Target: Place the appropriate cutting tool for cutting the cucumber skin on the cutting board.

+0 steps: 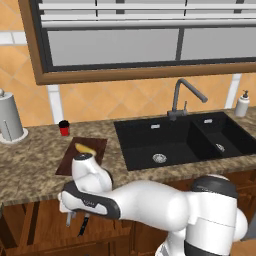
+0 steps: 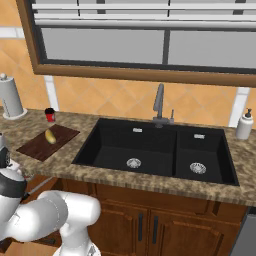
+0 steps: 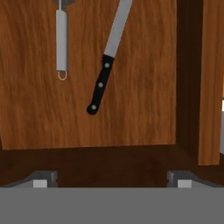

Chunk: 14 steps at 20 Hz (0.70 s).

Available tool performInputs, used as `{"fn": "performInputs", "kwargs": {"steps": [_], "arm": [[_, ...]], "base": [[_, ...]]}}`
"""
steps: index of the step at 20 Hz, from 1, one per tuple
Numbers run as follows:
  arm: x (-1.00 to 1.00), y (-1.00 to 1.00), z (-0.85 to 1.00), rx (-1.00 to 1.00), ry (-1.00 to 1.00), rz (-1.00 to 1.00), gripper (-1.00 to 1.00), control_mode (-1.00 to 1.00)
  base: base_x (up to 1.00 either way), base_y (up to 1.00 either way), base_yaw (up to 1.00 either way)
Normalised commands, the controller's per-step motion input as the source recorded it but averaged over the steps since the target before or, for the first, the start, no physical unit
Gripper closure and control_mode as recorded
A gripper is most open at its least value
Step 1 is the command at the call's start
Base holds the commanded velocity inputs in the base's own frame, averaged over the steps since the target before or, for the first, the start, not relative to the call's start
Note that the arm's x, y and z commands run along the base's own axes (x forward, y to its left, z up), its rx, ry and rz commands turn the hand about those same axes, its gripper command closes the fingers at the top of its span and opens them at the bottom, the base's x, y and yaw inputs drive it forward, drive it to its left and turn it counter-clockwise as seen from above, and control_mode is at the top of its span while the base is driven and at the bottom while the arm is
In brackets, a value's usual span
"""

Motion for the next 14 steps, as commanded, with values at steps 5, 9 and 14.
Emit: {"fn": "performInputs", "kwargs": {"steps": [5, 9, 14], "arm": [[-0.04, 0.0, -0.32, -0.02, 0.02, -0.05, -1.0, -1.0], [-0.04, 0.0, -0.46, -0.01, 0.01, -0.01, -1.0, -1.0], [-0.08, 0.02, -0.23, 0.0, 0.04, -0.03, -1.0, -1.0]], "base": [[0.0, 0.0, 0.0], [0.0, 0.0, 0.0], [0.0, 0.0, 0.0]]}}
